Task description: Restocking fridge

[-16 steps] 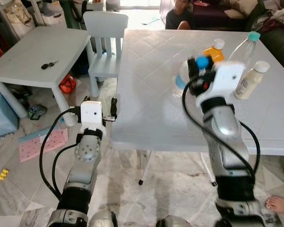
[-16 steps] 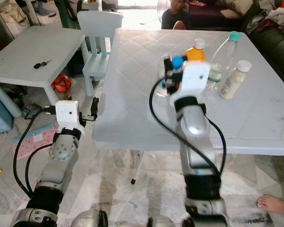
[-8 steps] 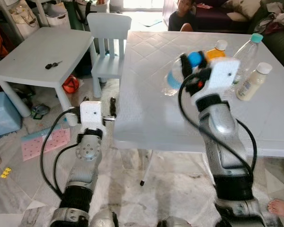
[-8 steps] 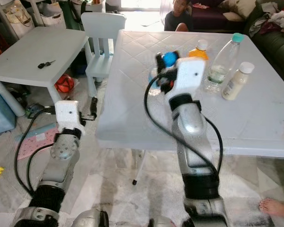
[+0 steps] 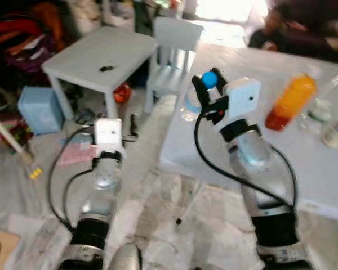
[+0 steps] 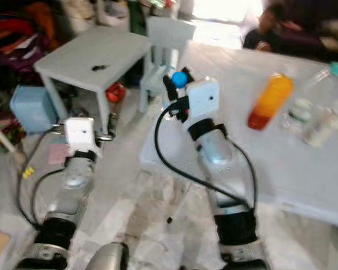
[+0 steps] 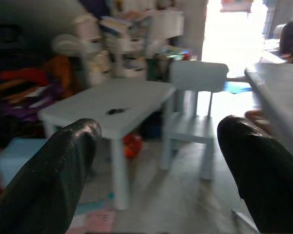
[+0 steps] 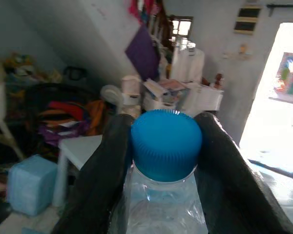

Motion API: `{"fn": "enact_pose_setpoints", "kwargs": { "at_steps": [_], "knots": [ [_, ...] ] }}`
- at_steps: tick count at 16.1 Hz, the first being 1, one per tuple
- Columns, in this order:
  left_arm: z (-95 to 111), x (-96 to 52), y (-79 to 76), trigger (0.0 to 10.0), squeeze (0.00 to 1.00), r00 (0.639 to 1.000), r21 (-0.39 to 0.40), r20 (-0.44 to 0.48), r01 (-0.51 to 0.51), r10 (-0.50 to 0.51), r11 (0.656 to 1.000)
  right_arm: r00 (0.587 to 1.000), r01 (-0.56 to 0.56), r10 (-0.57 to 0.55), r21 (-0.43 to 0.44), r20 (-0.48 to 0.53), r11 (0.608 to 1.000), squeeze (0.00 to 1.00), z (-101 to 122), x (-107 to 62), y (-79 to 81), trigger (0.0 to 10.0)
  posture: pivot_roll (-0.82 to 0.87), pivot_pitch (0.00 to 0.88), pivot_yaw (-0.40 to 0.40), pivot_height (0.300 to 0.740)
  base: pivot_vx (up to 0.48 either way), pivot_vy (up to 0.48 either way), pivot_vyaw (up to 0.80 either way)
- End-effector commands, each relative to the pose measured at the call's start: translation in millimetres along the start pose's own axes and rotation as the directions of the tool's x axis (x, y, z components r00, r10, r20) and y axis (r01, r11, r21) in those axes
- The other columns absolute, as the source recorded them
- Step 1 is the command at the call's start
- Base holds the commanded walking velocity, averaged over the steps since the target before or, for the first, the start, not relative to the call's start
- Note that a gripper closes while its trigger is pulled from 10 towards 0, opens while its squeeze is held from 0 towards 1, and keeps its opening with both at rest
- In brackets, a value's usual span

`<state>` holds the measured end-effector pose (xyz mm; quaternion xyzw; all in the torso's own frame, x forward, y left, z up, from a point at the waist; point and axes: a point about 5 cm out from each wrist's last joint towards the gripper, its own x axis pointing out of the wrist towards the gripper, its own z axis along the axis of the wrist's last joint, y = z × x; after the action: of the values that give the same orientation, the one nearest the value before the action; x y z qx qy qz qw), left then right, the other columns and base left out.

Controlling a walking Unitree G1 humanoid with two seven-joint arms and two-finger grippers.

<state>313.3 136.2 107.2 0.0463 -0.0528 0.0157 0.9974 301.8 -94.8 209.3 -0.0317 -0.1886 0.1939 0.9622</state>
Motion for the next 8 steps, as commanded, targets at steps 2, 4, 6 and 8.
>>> {"fn": "enact_pose_setpoints", "kwargs": {
  "at_steps": [2,4,6,8],
  "knots": [
    [-0.7,0.4,-0.5,10.0,0.0,1.0,0.023,0.0,-0.015,0.015,1.0,0.998,-0.032,0.033,-0.02,0.062,0.999,0.0,10.8,-1.9,2.4,10.0,-0.05,0.0,-0.021,0.74,0.0,0.0,0.8],
    [-1.5,0.7,1.8,10.0,0.0,1.0,0.034,-0.003,-0.029,0.03,0.999,0.998,-0.041,0.041,-0.008,0.045,0.999,0.0,5.3,-4.8,3.8,10.0,-0.05,0.0,-0.02,0.74,0.0,0.0,0.8],
    [-4.3,-1.8,7.2,10.0,0.0,0.999,0.045,-0.008,-0.033,0.034,0.998,0.999,-0.038,0.038,-0.014,0.018,0.999,0.0,-3.6,-10.9,3.5,10.0,-0.04,0.0,-0.019,0.74,0.0,0.0,0.8],
    [-9.7,-9.0,16.5,10.0,0.0,0.999,0.071,-0.024,-0.038,0.04,0.997,1.0,-0.02,0.019,-0.022,-0.015,1.0,0.0,-13.2,-19.4,0.9,10.0,-0.04,0.0,-0.015,0.74,0.0,0.0,0.8]
  ]
}}
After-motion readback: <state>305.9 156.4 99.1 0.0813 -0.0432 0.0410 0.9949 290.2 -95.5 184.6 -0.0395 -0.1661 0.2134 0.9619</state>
